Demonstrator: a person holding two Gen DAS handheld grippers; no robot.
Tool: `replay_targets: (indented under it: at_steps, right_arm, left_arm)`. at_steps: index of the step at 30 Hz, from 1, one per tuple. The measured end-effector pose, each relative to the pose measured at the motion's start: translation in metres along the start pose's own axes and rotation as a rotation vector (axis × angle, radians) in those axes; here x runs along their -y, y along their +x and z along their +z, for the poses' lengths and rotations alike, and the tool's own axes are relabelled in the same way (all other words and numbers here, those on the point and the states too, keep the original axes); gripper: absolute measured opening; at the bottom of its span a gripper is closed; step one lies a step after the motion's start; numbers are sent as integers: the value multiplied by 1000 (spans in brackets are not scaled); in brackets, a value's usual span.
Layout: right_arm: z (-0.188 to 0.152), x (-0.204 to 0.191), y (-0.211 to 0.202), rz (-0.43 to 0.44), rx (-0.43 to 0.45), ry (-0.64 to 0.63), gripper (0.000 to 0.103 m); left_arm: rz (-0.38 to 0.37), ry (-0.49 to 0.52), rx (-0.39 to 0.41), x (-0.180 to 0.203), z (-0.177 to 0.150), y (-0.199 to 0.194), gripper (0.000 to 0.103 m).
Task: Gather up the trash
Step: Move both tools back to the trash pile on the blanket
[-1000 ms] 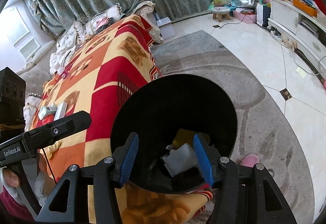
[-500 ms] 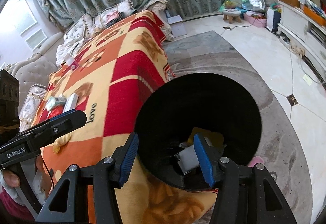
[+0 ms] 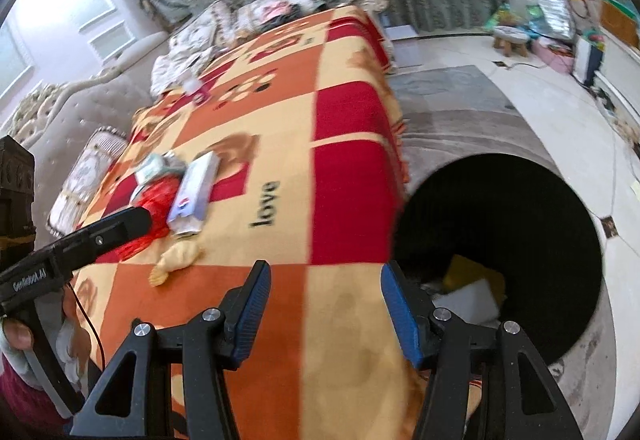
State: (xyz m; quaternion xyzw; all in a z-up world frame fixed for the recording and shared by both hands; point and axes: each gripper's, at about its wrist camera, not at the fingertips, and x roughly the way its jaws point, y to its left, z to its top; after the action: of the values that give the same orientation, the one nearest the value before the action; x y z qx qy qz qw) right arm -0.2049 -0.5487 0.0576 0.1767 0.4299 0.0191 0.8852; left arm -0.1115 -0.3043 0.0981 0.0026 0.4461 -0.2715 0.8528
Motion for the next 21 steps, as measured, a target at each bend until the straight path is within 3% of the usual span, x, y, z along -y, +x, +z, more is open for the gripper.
replay_targets:
  at_steps: [6,11,18,20,21]
  right_arm:
    - [2,-36,24,46,-36,-56,55]
    - [6,-67,41,80,-62,-107,55]
    - [13,-104,62,116,-85,-170,55]
    - [16,-111,67,125,-89,-176,55]
    - [18,-114,69,130,-92,-176,55]
  left_arm:
    - [125,-76,11,-73,-7,-16,79]
    - [203,-111,-14,-122,-11,-8,79]
    - [196,-114,-55,-139,0,28,79]
    - [198,-112,-69,-140,3,38,72]
    - [196,-110,-77,-141,5,42,55]
